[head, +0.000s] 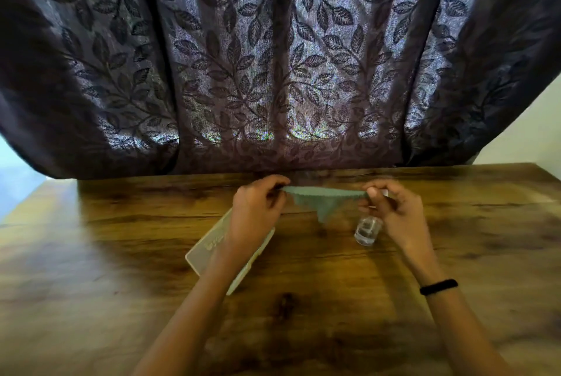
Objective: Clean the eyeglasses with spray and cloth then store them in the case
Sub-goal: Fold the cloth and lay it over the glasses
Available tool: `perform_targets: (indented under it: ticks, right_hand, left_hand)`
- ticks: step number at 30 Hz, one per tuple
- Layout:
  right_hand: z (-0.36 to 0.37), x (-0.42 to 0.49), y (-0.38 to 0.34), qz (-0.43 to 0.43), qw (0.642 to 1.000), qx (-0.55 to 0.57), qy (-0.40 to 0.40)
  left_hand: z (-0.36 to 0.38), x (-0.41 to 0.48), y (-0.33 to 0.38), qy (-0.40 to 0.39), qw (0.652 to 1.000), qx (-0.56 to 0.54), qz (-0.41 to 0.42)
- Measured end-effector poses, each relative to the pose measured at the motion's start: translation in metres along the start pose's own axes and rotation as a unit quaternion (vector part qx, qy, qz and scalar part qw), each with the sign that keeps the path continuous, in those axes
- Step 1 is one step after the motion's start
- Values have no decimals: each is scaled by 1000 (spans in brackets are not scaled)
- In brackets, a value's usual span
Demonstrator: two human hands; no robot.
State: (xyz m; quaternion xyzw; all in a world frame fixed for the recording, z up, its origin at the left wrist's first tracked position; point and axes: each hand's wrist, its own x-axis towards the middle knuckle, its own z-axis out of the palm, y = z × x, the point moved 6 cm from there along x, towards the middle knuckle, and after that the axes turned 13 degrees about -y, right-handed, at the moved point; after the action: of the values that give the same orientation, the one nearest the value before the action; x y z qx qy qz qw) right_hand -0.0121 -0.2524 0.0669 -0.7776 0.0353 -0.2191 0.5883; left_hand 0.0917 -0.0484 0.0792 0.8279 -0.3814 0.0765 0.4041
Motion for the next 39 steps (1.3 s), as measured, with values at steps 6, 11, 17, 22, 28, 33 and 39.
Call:
perform_targets:
  ticks: [6, 11, 17, 22, 28, 33, 39]
  right_hand:
    - [8, -40, 48, 128, 978, -52, -156]
    - [18, -68, 77, 190, 950, -91, -232]
    - [23, -79, 83, 212, 937, -123, -248]
    - [23, -82, 84, 236, 923, -149, -263]
    - [23, -81, 81, 235, 922, -145, -271]
    - [22, -66, 82, 226, 942, -124, -213]
    - [25, -45, 84, 205, 955, -165, -136]
  left_hand:
    - [42, -55, -22, -232, 967, 99, -39]
    - [64, -83, -28, -325, 936, 130, -29]
    - [67, -92, -29, -343, 932, 112, -27]
    - [62, -94, -32, -353, 931, 81, -35]
    - [62, -92, -38, -360, 929, 70, -52]
    - [60, -77, -47, -319, 940, 90, -83]
    - [65, -50, -50, -289, 944, 120, -102]
